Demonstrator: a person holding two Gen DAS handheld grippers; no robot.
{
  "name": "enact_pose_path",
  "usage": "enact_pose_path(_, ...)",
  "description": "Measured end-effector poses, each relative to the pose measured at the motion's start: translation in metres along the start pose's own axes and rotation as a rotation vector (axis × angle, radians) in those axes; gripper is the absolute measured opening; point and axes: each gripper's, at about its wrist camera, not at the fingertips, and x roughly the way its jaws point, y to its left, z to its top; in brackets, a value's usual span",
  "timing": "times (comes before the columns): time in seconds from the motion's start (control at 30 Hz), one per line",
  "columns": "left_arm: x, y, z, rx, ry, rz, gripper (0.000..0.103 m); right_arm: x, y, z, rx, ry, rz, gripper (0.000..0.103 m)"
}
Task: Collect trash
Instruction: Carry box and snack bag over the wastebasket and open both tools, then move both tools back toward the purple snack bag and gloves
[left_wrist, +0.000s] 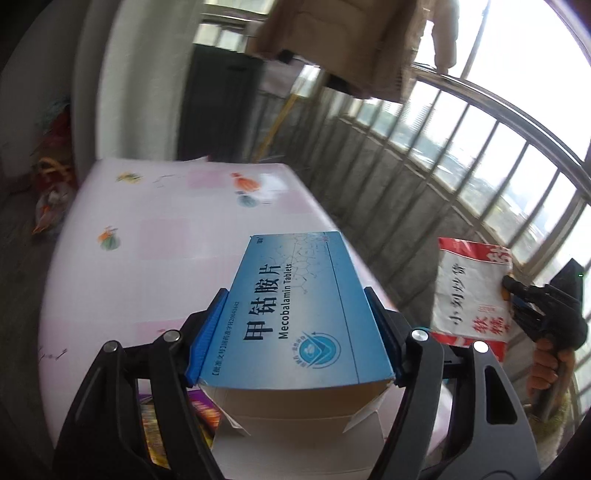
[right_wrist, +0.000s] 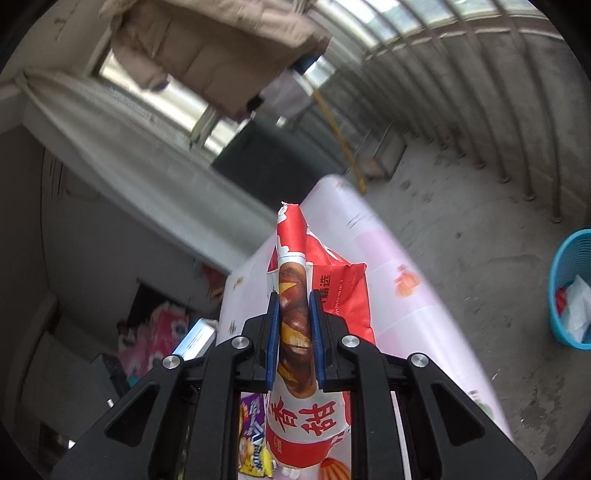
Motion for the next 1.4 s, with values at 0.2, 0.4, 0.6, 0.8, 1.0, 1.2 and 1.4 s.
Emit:
enact_pose_path(0.2, 0.04, -0.107, 0.023, 0.134, 0.098, -0.207, 0.067, -0.075, -0.074, 0.011, 0.116, -0.22, -0.188, 0.016)
enact_pose_path(0.4, 0.131, -0.23, 0.006, 0.278, 0.255, -0.323, 0.067, -0.11, -0.172, 0.002, 0.307, -0.364, -0.44, 0.016)
enact_pose_path(0.6, 0.254, -0.334, -0.048, 0.303, 0.457, -0.372, 0.067, -0.104, -0.269, -0.003, 0.503, -0.359, -0.546, 0.016)
enact_pose_path(0.8, 0.346, -0.393, -0.093, 0.31, 0.551, -0.361, 0.067, -0.095, -0.345, 0.001, 0.631, -0.354, -0.661, 0.018)
enact_pose_path(1.0, 0.425, -0.425, -0.137, 0.321, 0.621, -0.296, 0.08, -0.07, -0.42, -0.008, 0.754, -0.355, -0.731, 0.056)
enact_pose_path(1.2, 0.442, -0.414, -0.152, 0.223, 0.683, -0.29, 0.08, -0.057, -0.456, -0.038, 0.853, -0.336, -0.714, 0.065)
enact_pose_path(1.4, 0.412, -0.401, -0.125, 0.222, 0.618, -0.31, 0.08, -0.064, -0.446, -0.049, 0.864, -0.387, -0.671, 0.065)
